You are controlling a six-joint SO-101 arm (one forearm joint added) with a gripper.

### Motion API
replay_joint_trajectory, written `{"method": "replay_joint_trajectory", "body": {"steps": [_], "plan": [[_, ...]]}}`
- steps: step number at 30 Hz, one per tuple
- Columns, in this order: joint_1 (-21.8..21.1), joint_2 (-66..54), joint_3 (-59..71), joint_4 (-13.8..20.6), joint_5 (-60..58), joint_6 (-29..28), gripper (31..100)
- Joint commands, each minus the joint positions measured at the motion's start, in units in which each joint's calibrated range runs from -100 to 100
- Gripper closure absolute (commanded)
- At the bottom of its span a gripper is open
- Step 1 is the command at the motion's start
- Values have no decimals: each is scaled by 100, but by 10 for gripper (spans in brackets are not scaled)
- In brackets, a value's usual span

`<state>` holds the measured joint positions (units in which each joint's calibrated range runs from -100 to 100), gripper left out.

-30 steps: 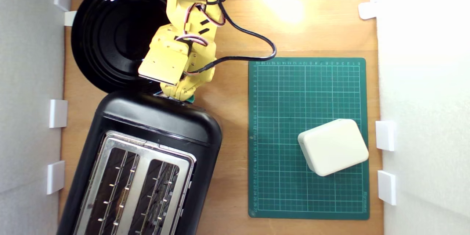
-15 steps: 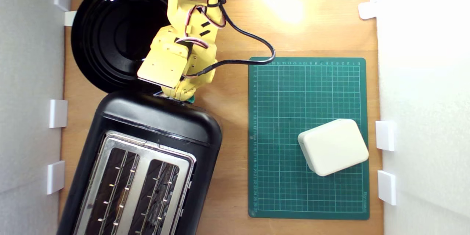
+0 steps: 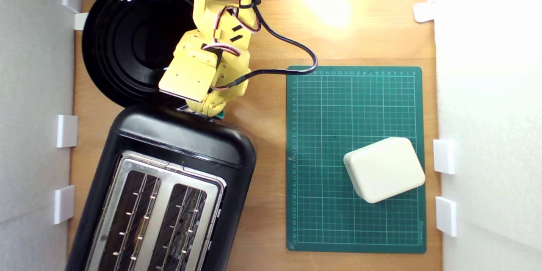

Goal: Start toaster

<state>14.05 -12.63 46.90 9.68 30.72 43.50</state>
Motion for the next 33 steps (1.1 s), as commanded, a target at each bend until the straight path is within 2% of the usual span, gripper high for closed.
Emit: {"method": "replay_joint_trajectory", "body": {"steps": [1,4,8,18,22,30,33], "plan": [[63,1188,49,45,-19,10,989],[87,1013,-196,-48,7,4,989],[111,555,-387,36,-10,-158,989],[71,-469,-723,45,7,-153,989],[55,-952,-714,289,7,-174,989],[39,-2342,-632,308,15,-143,989],[-120,-2759,-623,308,67,-143,989]]}}
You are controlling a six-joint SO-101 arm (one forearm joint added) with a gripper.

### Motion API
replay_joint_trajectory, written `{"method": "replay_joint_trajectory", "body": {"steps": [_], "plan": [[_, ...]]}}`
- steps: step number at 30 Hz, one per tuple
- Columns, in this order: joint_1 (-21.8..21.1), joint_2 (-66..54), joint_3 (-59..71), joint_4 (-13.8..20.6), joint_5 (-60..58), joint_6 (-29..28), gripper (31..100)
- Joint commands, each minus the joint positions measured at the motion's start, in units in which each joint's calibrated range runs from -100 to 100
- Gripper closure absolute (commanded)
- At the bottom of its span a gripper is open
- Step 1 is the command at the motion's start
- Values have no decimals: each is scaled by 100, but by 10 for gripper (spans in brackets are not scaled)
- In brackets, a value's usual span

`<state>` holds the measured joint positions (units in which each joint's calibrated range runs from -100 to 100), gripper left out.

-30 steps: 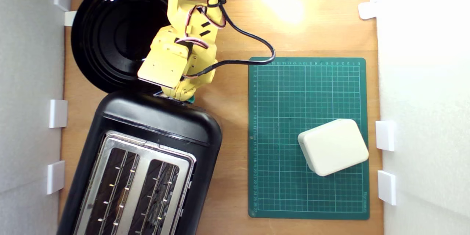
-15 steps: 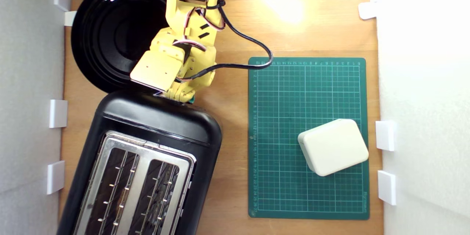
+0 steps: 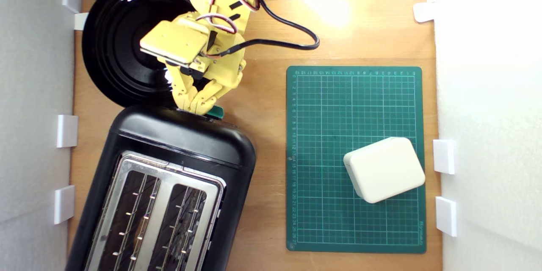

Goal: Start toaster

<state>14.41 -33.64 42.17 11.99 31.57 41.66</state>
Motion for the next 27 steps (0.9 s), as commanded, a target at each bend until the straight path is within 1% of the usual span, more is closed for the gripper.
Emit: {"method": "replay_joint_trajectory", "body": {"steps": [1,7,8,10,21,27], "plan": [[-180,-799,-105,77,50,41,989],[-378,-1890,440,2,307,14,989],[-441,-2331,776,-7,307,9,989],[-465,-2798,1158,-7,307,4,989],[-441,-5187,3739,-7,307,-7,989],[-386,-5895,4675,68,316,-148,989]]}}
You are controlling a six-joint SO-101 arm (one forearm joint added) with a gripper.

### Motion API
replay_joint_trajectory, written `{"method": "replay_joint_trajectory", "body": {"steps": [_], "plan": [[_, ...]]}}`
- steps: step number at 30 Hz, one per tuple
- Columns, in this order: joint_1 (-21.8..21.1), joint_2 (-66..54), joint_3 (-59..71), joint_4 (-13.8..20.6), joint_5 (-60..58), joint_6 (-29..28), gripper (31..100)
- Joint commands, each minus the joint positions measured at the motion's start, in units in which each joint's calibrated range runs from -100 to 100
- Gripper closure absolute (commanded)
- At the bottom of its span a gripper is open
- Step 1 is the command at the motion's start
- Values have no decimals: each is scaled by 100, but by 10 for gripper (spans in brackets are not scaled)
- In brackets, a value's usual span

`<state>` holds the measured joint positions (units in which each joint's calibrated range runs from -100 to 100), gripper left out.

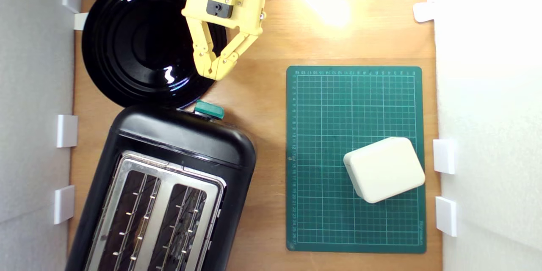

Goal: Start toaster

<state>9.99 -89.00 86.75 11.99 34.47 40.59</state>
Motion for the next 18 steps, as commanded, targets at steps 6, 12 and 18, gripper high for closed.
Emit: {"method": "replay_joint_trajectory", "body": {"steps": [6,12,18], "plan": [[65,-759,953,58,26,-40,989],[208,-926,1298,-7,155,-40,989],[192,-951,1298,-7,746,-4,989]]}}
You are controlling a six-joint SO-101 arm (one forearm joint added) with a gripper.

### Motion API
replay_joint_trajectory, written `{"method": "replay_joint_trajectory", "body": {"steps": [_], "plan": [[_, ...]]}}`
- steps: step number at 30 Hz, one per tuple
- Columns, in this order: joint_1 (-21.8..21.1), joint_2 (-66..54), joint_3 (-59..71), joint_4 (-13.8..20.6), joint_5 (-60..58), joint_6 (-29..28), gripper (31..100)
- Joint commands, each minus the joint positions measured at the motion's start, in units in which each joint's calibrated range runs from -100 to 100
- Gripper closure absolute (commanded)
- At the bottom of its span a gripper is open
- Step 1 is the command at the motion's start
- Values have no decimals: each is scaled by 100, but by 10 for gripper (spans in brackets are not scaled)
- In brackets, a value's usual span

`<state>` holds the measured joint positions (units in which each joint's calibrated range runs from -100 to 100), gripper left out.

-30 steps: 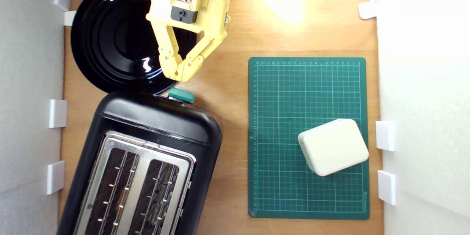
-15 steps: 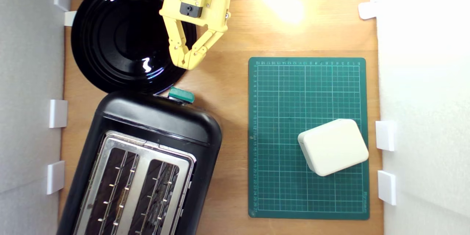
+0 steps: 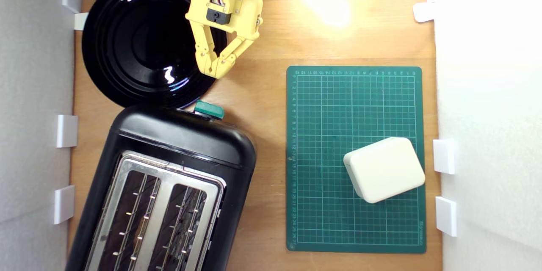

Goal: Start toaster

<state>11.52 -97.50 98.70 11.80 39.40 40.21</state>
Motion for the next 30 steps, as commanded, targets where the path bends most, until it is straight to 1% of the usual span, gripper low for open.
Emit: {"method": "replay_joint_trajectory", "body": {"steps": [1,4,8,11,14,17,19,22,25,30], "plan": [[46,-100,102,-7,338,34,989],[62,-109,102,-176,389,45,989],[70,-117,102,-195,432,45,989],[70,-125,112,-195,886,155,989],[70,-134,112,-401,1177,244,989],[102,-142,112,-457,1194,223,989],[141,-142,112,-589,1246,244,989],[292,-142,112,-748,1254,223,989],[284,-150,112,-757,1323,207,989],[221,-159,112,-786,1700,-87,989]]}}
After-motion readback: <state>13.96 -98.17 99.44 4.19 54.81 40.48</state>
